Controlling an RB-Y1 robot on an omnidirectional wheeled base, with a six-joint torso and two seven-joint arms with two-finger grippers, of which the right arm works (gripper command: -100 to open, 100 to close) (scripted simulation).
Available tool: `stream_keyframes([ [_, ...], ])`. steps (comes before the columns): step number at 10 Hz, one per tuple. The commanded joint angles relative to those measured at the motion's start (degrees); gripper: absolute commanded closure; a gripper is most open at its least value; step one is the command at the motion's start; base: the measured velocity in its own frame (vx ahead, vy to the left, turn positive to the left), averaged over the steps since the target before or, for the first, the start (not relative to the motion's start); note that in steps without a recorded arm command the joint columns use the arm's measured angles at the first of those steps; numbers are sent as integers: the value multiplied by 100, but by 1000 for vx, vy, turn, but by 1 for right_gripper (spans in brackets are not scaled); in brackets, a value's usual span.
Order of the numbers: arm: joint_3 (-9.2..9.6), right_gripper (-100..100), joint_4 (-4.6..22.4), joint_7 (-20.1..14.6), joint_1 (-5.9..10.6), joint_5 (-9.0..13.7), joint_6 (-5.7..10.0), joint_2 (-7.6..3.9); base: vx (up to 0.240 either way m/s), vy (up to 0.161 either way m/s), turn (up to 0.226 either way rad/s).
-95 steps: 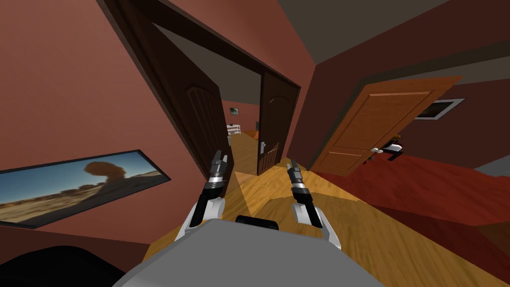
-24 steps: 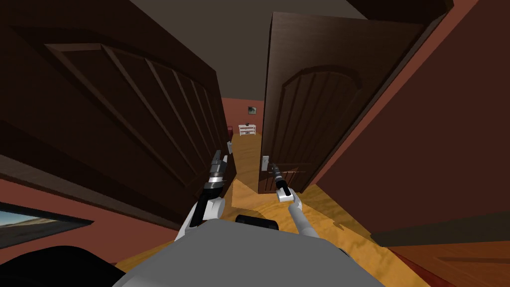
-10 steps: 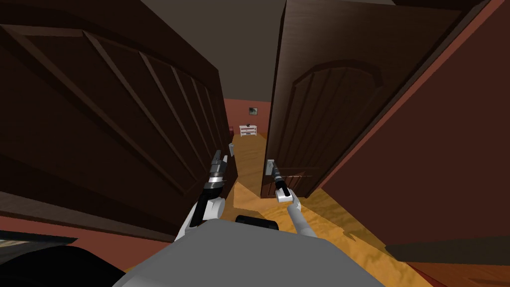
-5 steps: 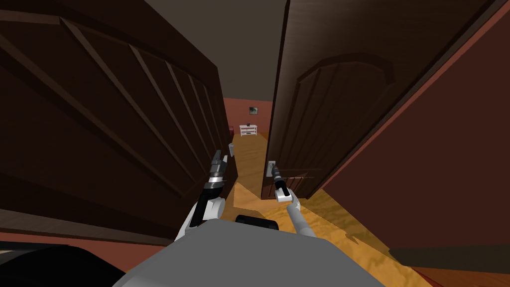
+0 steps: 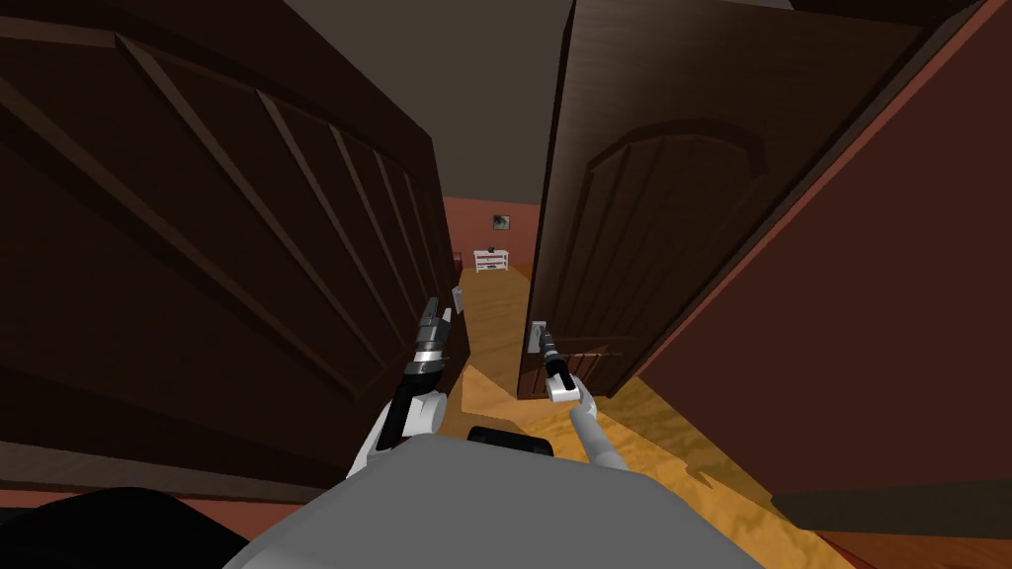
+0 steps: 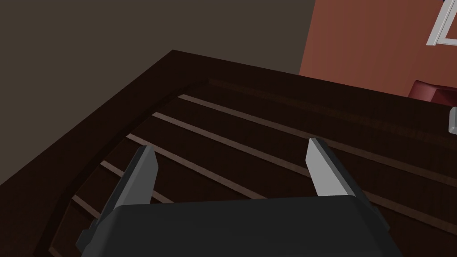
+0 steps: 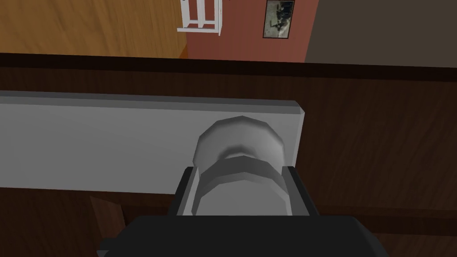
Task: Push the door open
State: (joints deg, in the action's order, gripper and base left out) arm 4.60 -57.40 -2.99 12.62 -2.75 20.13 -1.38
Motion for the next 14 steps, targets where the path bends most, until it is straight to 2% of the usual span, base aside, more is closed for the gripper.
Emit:
stream_keyframes([
  [1, -64, 100, -29, 147, 61, 147, 36, -116, 167, 38, -71],
  [4, -59, 100, 77, 425, 144, 447, 82, -209, 179, 8, -174],
  [5, -30, -100, 13, 348, 96, 388, 40, -180, -24, 28, -65],
  [9, -6, -100, -36, 318, 85, 418, -18, -129, -205, 40, -13],
  [11, 11, -100, -71, 296, 77, 440, -59, -33, -238, 48, -29],
  [12, 21, -100, -91, 283, 72, 453, -83, 53, -243, 87, -20],
  [14, -2, -100, -63, 290, 76, 450, -47, -72, -10, 46, 9],
])
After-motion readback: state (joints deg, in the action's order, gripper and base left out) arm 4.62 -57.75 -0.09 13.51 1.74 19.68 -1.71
